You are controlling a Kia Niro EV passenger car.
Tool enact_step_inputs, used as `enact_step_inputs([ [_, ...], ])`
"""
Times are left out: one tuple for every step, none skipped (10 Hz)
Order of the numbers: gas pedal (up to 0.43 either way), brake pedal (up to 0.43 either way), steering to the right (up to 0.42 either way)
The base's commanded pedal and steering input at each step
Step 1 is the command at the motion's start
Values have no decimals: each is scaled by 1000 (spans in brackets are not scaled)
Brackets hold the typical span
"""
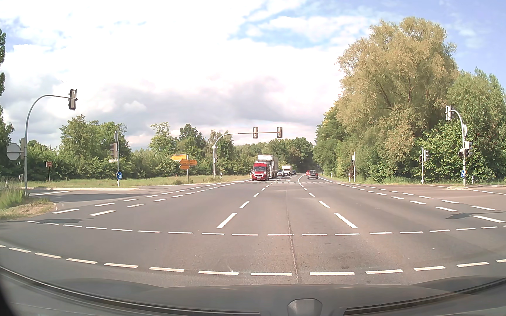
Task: Follow the waypoints while adhering to traffic rules and regulations
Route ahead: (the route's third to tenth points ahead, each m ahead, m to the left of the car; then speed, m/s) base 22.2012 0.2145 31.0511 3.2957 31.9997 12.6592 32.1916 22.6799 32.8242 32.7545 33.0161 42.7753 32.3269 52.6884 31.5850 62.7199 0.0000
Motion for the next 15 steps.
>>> enact_step_inputs([
  [0,262,9],
  [0,262,8],
  [0,256,8],
  [0,262,8],
  [0,256,9],
  [0,256,8],
  [0,256,8],
  [0,262,9],
  [0,256,8],
  [0,262,8],
  [0,262,8],
  [0,262,9],
  [0,262,8],
  [0,256,8],
  [0,262,8],
])
